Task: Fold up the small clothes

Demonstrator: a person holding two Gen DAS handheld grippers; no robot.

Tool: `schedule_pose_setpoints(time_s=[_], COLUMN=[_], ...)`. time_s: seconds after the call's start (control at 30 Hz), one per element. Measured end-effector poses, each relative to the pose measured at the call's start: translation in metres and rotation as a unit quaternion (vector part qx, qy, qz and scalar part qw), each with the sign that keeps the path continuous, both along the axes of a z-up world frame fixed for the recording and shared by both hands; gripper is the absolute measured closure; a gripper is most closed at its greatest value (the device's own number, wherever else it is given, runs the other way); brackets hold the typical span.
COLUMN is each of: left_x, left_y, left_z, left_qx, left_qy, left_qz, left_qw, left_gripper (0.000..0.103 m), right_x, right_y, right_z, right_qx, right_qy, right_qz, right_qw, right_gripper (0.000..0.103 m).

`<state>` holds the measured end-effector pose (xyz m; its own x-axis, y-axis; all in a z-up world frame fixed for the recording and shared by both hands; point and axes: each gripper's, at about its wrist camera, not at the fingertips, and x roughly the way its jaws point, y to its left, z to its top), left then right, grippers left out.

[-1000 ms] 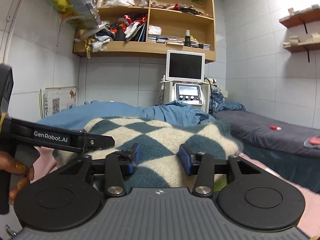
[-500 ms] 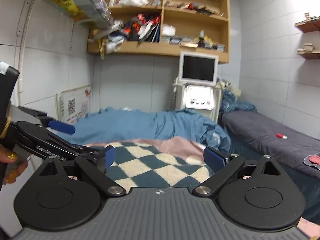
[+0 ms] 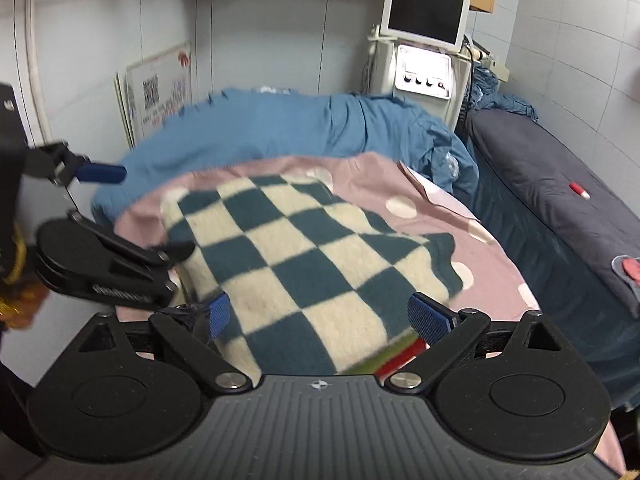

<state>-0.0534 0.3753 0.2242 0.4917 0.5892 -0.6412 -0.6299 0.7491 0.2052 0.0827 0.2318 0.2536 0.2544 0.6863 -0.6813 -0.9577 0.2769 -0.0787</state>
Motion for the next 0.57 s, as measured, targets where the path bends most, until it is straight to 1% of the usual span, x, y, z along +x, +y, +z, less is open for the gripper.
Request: schedule_pose_setpoints(time_s=[0.03,0.07,0.17,0.3,0.43,0.57], left_x=[-0.001,-0.002,-0.003,-0.002,-0.001,-0.001], left_y=[0.003,0.005,0.003,0.003,0.0,0.001], left_z=[-0.001,-0.002,-0.004,-0.005,-0.004,-0.002], left_qx=[-0.014,-0.018,0.0,-0.005,0.008,-0.01], left_qy=[-0.006,-0.008,0.0,-0.005,-0.01,-0.009], left_qz=[-0.002,0.0,0.006,-0.002,-0.007,-0.008], left_qw=[0.9999,0.9998,1.0,1.0,0.9999,0.9999], left_gripper=[0.0,0.0,0.0,0.0,0.0,0.0], right_x=[0.0,0.0,-0.002,-0.001,-0.002,-0.003], right_y=[0.001,0.002,0.006,0.011,0.016,0.019], right_z=[-0.001,-0.002,-0.006,-0.007,-0.01,-0.011], right_qx=[-0.011,-0.022,-0.041,-0.058,-0.082,-0.095], right_qy=[-0.001,0.0,-0.008,-0.015,-0.017,-0.023], right_qz=[0.0,0.003,0.004,0.006,0.001,0.0], right_qw=[1.0,1.0,0.999,0.998,0.996,0.995], right_gripper=[0.0,0.0,0.0,0.0,0.0,0.0])
